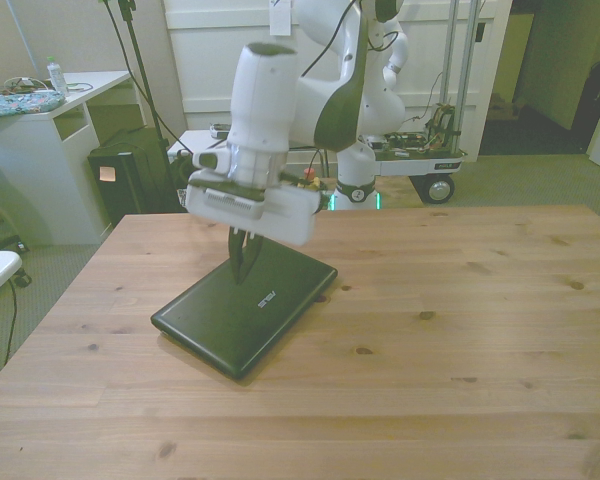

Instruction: Close the laptop

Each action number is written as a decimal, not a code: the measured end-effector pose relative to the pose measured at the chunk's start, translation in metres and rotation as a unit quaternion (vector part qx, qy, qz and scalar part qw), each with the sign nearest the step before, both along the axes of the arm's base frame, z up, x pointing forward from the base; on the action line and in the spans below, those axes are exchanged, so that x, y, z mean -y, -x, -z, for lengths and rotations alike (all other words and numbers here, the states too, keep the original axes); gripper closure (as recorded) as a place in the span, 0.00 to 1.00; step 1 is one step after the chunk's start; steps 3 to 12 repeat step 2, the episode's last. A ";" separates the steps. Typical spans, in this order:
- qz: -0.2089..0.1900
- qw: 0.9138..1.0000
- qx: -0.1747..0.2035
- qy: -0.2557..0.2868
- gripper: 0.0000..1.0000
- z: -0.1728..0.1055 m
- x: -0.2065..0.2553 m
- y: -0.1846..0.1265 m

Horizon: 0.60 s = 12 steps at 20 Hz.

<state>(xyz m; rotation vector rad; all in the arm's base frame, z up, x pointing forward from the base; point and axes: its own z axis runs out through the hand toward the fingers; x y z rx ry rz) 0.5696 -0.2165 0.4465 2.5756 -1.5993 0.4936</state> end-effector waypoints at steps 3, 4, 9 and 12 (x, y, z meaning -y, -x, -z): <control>-0.017 1.000 0.007 -0.008 1.00 -0.039 -0.028 0.008; -0.017 1.000 0.007 -0.008 1.00 -0.039 -0.028 0.008; -0.017 1.000 0.007 -0.008 1.00 -0.039 -0.028 0.008; -0.017 1.000 0.007 -0.008 1.00 -0.039 -0.028 0.008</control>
